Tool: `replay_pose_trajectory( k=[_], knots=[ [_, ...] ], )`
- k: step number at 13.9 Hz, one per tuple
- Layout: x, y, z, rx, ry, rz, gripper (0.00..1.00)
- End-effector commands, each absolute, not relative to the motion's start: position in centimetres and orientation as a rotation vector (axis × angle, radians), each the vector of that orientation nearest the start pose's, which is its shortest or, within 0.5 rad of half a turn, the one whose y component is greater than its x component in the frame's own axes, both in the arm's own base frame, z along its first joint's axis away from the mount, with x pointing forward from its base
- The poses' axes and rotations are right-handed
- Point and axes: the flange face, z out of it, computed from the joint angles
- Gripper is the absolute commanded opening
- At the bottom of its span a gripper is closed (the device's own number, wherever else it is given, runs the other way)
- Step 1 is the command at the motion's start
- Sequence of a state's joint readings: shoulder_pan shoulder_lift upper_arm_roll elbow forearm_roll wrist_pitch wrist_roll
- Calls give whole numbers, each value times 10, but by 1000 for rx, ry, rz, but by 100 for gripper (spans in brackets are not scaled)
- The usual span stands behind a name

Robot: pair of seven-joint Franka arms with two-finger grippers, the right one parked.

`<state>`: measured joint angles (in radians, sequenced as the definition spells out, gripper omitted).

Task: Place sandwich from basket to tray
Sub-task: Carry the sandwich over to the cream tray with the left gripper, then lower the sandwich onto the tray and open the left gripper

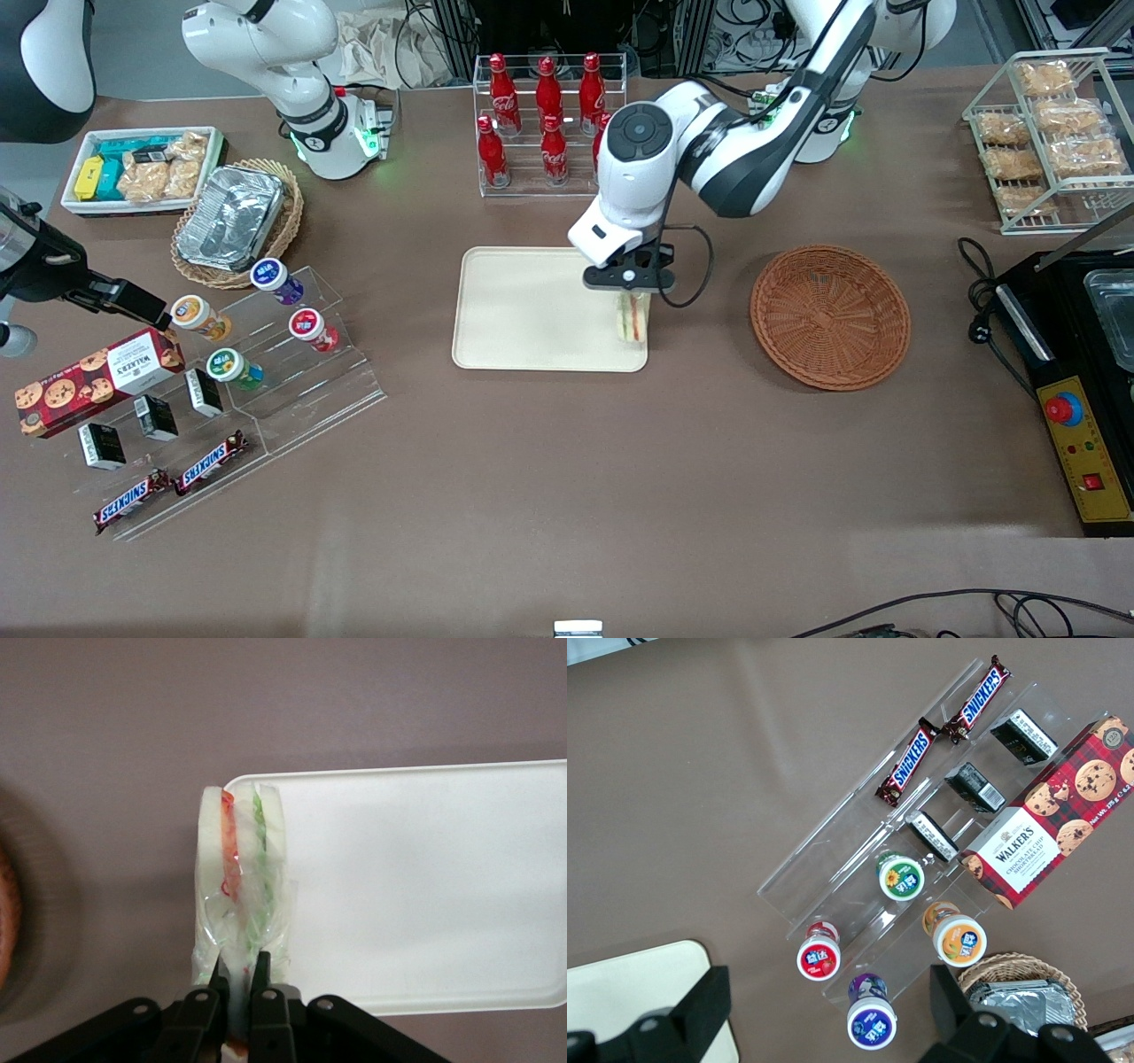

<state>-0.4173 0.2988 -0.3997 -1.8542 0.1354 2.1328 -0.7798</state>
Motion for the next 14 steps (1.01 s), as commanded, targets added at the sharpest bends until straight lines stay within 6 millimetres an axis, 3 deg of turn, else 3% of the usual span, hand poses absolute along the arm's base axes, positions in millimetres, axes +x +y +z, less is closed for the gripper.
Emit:
replay_pose_trajectory(
  k=[1, 8, 11, 12, 13, 14],
  knots=[
    [437, -454, 340, -3161, 249, -37, 0],
    [423, -466, 275, -3152, 315, 9, 0],
    [421, -466, 265, -3122, 347, -10, 0],
    [420, -464, 263, -3112, 334, -18, 30],
    [420, -464, 262, -3101, 331, -35, 87],
    [422, -461, 266, -3083, 339, -70, 98]
  ],
)
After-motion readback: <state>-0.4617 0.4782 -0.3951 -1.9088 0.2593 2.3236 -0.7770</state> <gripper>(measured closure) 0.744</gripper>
